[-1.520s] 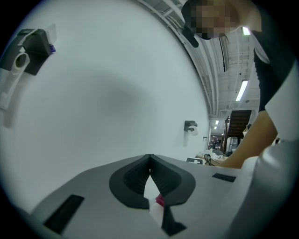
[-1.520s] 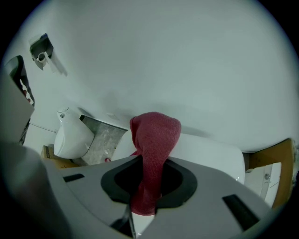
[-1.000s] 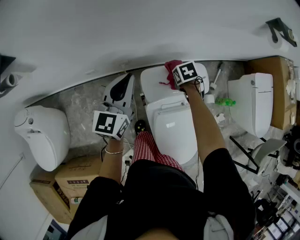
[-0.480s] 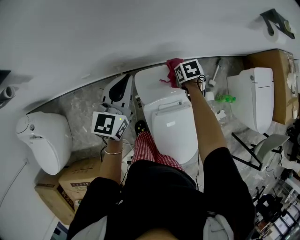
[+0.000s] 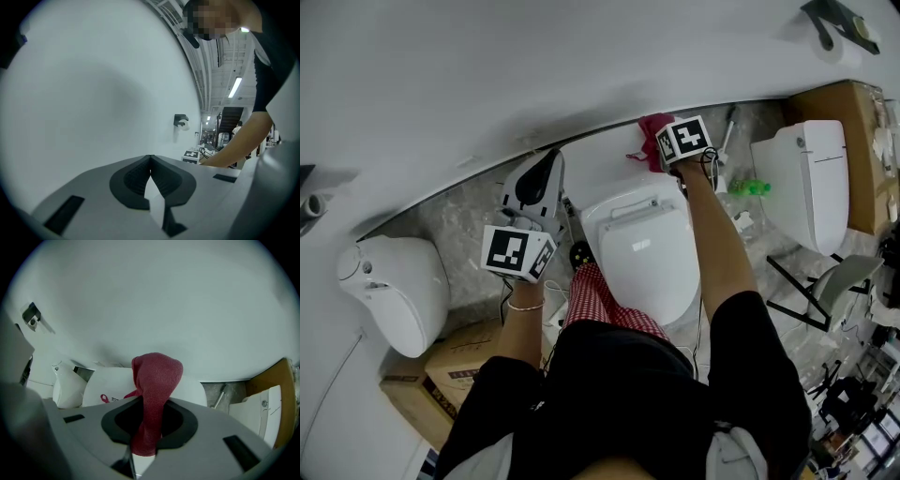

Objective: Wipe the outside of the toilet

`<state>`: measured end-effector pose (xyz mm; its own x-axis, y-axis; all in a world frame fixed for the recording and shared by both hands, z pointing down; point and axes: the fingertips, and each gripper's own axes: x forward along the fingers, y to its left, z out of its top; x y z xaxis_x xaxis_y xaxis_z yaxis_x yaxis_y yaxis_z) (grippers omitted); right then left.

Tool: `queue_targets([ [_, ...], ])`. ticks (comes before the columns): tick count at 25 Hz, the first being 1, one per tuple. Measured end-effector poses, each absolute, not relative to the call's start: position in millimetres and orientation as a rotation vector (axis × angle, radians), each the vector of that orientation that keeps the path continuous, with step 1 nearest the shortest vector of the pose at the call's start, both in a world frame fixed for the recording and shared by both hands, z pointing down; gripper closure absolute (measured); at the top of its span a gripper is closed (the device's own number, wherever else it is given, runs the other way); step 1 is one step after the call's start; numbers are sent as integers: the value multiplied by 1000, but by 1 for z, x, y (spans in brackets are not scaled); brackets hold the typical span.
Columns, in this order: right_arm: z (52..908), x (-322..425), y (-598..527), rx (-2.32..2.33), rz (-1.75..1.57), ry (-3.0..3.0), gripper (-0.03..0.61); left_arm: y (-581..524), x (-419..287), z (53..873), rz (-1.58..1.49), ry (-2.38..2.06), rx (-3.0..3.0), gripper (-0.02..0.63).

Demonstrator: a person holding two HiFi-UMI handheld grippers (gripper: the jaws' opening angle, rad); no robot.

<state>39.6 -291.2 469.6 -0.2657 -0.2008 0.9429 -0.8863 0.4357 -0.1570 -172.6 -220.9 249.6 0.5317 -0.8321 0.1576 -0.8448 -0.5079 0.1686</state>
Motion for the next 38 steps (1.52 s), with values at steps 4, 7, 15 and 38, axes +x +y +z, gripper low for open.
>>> queue_targets([
  [4, 471, 53, -292, 960, 938, -1750, 492, -221, -163, 250, 102, -1399, 2557, 610],
  [7, 473, 65, -292, 973, 938, -1742, 492, -219, -157, 247, 119, -1386, 2569, 611],
  [15, 478, 98, -293, 1031, 990, -1730, 492, -220, -155, 250, 147, -1378, 2573, 611],
  [38, 468, 143, -285, 1172, 1033, -1654, 492, -213, -168, 245, 147, -1393, 2574, 609],
])
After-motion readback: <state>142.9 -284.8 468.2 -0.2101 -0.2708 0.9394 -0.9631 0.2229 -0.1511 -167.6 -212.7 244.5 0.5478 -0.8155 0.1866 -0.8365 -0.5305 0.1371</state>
